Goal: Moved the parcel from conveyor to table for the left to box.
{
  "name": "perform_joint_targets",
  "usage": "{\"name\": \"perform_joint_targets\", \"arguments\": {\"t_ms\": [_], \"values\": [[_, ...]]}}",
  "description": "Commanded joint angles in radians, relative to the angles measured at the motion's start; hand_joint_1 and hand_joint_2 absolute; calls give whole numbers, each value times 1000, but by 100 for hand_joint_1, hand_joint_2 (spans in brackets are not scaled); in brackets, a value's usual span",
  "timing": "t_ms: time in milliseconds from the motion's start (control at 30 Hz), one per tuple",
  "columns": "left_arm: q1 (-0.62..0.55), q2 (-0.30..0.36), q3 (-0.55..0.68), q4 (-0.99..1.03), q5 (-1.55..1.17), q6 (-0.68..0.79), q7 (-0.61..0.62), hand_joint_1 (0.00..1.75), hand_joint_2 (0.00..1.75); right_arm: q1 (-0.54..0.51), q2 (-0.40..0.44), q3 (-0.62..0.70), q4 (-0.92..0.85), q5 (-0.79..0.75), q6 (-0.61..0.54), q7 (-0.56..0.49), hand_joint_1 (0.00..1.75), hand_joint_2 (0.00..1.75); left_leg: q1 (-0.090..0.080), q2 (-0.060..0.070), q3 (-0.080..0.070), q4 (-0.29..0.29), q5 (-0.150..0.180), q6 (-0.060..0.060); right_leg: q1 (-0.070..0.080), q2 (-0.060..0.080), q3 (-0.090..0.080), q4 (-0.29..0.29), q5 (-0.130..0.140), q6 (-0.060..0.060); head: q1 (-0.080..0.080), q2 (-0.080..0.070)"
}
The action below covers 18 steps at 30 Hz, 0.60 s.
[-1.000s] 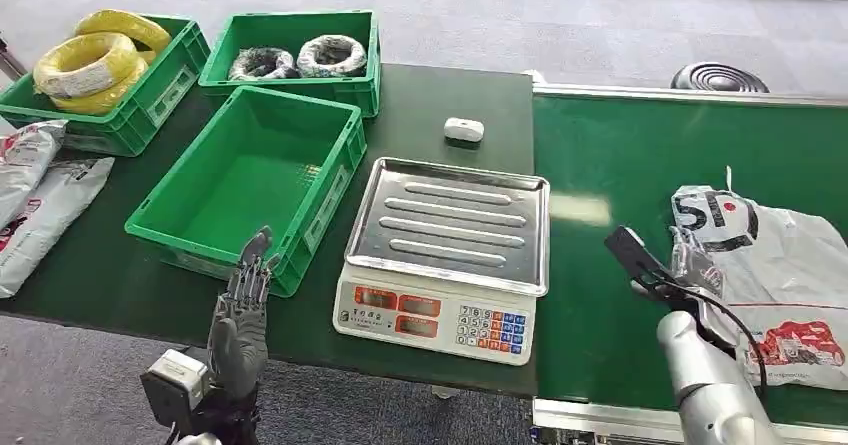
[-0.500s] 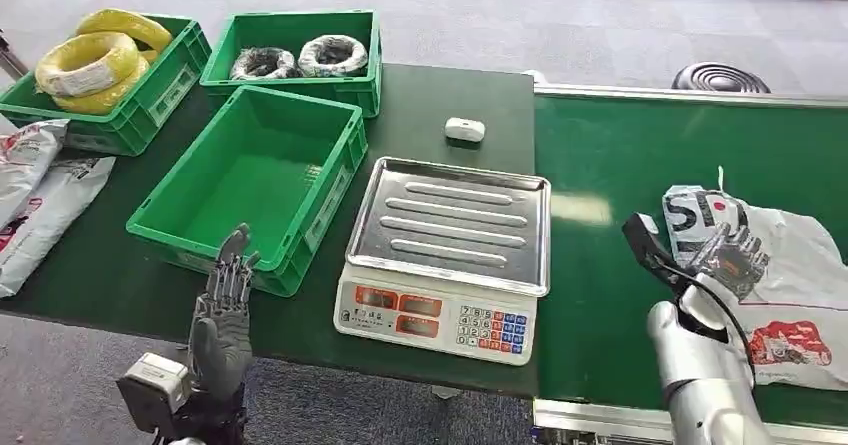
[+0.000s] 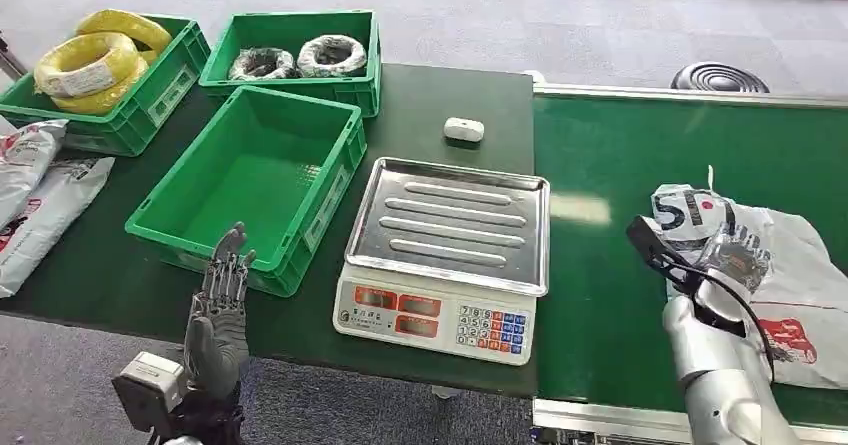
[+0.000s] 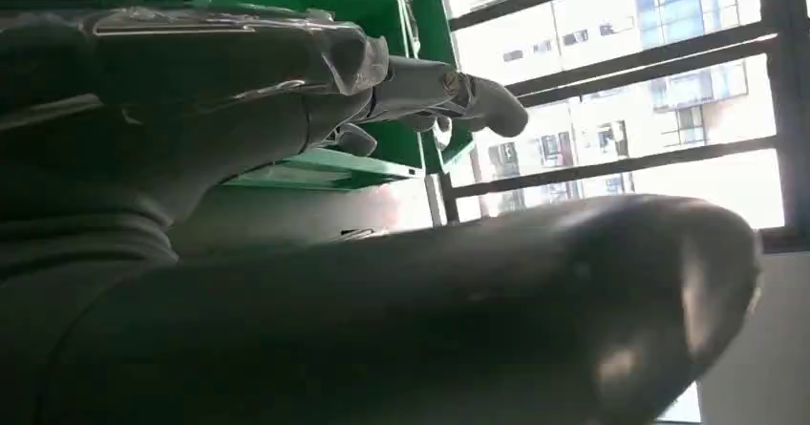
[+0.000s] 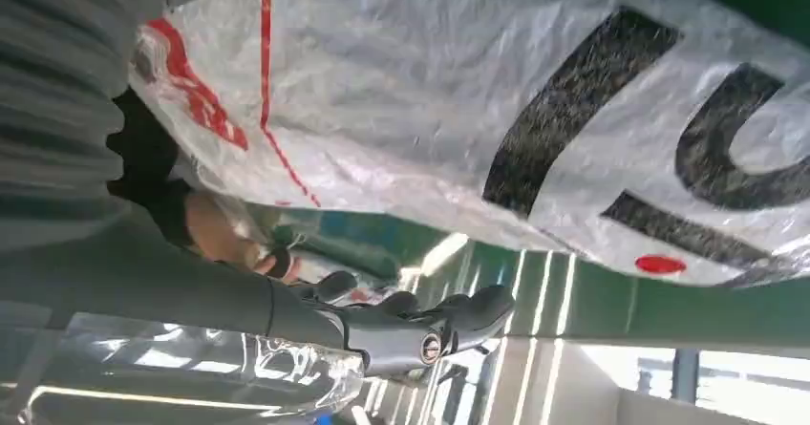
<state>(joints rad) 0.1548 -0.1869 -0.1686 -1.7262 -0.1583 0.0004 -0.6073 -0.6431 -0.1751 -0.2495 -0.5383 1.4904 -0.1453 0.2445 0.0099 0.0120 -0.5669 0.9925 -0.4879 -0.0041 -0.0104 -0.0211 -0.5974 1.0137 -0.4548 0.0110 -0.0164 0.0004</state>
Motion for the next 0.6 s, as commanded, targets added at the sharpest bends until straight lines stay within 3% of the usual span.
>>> {"name": "perform_joint_targets", "arguments": {"t_ms": [33, 400, 533, 600], "values": [[-11, 13, 31, 32, 0, 5, 9, 0, 0, 34, 101, -92, -47, -39, 49, -92, 0, 175, 0, 1, 3, -2, 0, 0, 0, 3, 2, -2, 1, -1, 0, 0], [-18, 19, 30, 40, 1, 16, 9, 0, 0, 28, 115, -74, -21, -43, 63, -107, 0, 175, 0, 1, 2, -2, 0, 0, 0, 3, 1, -1, 1, -1, 0, 0], [-7, 21, 34, 24, 4, 22, 3, 0, 0, -35, 85, -9, 16, 32, -56, -176, 0, 175, -1, 1, 2, -1, 0, 0, -1, 3, 1, -1, 1, -1, 0, 0], [0, 23, 33, 20, 5, 22, -3, 0, 0, -54, 81, 12, 12, 53, -56, -188, 0, 175, -1, 3, 2, -1, 0, 0, -1, 5, 0, 0, 1, -1, 0, 0]]}}
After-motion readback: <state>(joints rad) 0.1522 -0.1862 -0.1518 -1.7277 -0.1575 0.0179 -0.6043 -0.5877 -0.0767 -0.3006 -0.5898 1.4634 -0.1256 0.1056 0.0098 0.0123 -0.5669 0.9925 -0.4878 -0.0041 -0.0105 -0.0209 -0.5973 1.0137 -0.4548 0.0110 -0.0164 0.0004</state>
